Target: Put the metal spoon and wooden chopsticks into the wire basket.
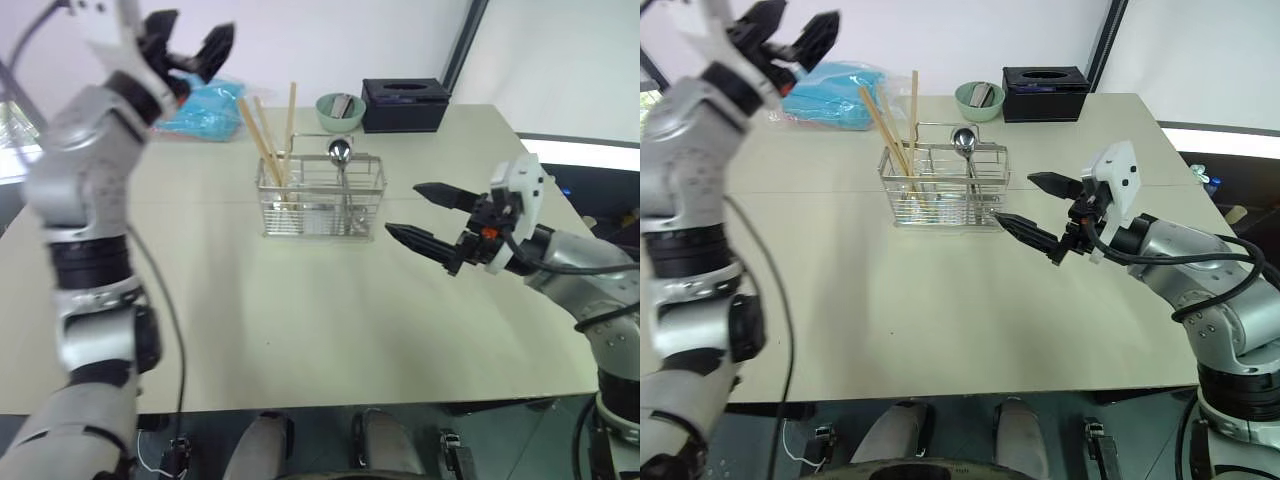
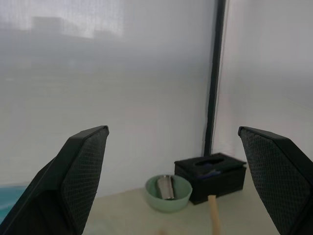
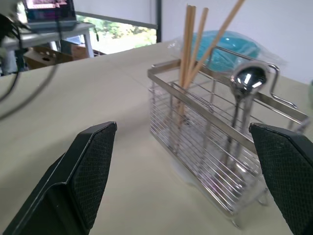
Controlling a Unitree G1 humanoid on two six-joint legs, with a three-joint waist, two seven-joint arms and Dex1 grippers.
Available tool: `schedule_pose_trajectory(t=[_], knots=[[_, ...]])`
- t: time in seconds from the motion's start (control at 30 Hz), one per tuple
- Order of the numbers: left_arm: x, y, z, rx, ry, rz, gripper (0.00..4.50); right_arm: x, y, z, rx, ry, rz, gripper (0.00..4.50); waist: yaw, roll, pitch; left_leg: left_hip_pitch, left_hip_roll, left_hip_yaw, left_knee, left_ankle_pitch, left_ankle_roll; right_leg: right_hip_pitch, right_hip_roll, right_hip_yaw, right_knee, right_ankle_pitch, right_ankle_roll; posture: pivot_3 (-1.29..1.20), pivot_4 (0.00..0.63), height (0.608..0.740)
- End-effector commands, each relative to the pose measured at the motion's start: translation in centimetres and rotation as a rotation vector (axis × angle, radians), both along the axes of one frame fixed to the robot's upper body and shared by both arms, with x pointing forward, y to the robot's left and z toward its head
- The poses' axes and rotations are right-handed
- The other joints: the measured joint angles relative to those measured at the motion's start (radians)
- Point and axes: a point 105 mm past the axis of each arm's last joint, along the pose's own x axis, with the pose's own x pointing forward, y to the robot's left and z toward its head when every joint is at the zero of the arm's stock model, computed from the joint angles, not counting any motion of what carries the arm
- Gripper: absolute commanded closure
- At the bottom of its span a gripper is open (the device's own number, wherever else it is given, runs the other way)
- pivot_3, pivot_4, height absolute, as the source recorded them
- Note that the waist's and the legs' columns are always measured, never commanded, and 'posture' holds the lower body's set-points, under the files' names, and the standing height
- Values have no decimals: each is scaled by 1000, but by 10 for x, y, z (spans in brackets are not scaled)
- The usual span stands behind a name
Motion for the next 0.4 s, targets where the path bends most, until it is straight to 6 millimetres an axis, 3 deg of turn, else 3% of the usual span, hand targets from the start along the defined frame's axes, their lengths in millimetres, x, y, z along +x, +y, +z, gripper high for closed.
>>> schedule_pose_trajectory(t=[0.03, 0.1, 0.2, 0.4], knots=[[-38, 24, -10, 180, 50, -69, 24, -4, -14, 12, -19, -52, -16, 0, -2, -1, 0, 0, 0, 0, 0, 0, 0, 0, 0, 0, 0, 0, 0, 0, 150, 654], [-65, 40, -30, 314, 127, -86, 24, -5, -22, 9, -44, -34, -25, 0, -8, 1, 0, 0, 1, -2, -2, 1, -1, 0, 0, 0, -1, 0, -1, 0, 150, 654], [-92, 43, -51, 425, 211, -118, 24, -6, -33, 1, -82, -15, -37, 0, -9, 0, 1, 0, 1, 1, -5, 1, -1, -2, -1, 2, -2, -1, -2, 0, 150, 654], [-106, 40, -79, 514, 271, -116, 24, -4, -38, -4, -92, -15, -51, 0, 18, 1, 2, 2, 1, 0, -4, 0, -1, 2, -4, 1, -3, -4, -8, 0, 150, 654]])
